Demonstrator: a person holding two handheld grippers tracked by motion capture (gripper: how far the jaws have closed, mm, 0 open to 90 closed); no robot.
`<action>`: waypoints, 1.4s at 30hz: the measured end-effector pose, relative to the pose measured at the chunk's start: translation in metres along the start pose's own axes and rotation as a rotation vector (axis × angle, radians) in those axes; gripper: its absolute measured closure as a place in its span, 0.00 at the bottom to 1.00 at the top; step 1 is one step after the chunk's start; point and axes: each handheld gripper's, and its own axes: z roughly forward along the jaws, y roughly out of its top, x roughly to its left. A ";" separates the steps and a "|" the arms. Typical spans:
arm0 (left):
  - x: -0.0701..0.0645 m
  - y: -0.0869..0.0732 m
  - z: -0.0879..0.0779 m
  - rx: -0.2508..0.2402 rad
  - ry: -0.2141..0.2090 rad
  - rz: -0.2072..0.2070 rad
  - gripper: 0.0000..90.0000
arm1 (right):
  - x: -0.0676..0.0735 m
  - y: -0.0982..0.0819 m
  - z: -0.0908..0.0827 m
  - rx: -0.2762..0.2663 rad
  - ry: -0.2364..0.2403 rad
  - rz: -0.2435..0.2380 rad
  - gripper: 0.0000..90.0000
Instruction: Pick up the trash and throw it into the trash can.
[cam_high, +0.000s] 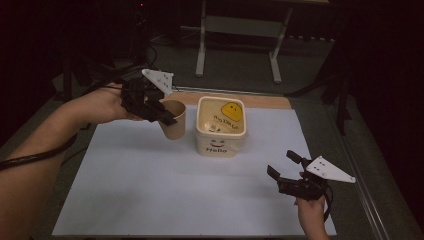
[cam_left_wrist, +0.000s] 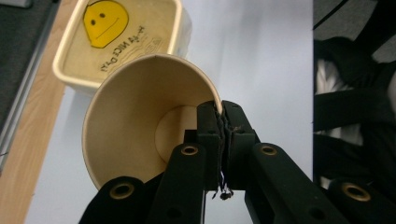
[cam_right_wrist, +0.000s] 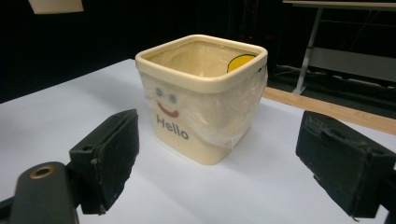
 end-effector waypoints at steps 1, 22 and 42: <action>0.000 0.000 0.000 0.000 0.000 0.000 0.98 | 0.000 0.000 0.000 0.000 0.000 0.000 0.15; 0.013 0.052 0.010 0.025 -0.021 0.063 0.98 | 0.000 -0.001 0.001 0.005 0.003 0.000 0.15; 0.033 0.095 0.021 0.068 -0.024 0.100 0.98 | 0.001 -0.001 0.000 0.003 0.011 -0.002 0.15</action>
